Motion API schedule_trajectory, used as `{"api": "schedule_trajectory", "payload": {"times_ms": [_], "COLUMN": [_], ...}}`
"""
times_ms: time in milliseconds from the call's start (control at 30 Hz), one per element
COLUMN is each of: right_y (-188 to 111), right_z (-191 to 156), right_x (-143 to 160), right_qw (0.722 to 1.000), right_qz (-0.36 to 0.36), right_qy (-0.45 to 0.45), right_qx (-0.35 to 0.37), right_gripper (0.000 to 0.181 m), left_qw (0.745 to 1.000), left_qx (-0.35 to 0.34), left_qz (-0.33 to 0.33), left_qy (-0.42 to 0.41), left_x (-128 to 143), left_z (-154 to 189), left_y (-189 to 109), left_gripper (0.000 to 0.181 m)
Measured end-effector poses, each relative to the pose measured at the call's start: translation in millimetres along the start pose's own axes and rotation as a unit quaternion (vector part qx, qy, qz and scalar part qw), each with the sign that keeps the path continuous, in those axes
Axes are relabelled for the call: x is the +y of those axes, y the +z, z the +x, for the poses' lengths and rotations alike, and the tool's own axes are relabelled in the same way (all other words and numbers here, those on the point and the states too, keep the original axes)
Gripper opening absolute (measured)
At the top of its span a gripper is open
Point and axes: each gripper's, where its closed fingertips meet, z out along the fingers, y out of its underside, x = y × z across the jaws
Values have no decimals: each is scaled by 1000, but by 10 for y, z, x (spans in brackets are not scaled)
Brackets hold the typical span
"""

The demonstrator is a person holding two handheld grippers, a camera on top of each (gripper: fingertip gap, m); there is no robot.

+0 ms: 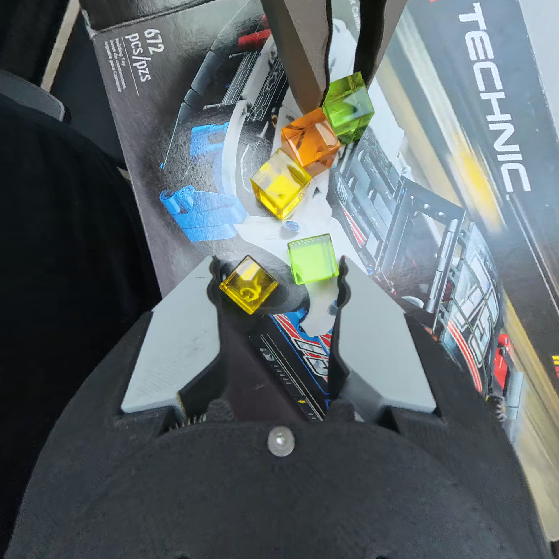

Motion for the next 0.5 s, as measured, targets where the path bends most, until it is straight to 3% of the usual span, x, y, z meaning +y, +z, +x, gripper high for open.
{"api": "schedule_trajectory", "payload": {"times_ms": [133,167,500], "right_y": [-23,-31,-461], "right_z": [53,82,671], "right_x": [-2,21,533], "right_qw": [1000,1000,993], "right_qz": [-9,-13,-20], "right_qy": [-18,-17,73], "right_qx": [4,7,85], "right_gripper": [6,0,7], "left_qw": [1000,1000,999], "left_qx": [7,4,12], "left_qz": [3,3,23], "left_qy": [-11,-7,-25], "left_x": [-61,-90,-412], "left_z": [114,143,416], "left_y": [69,91,267], "left_gripper": [26,26,26]}}
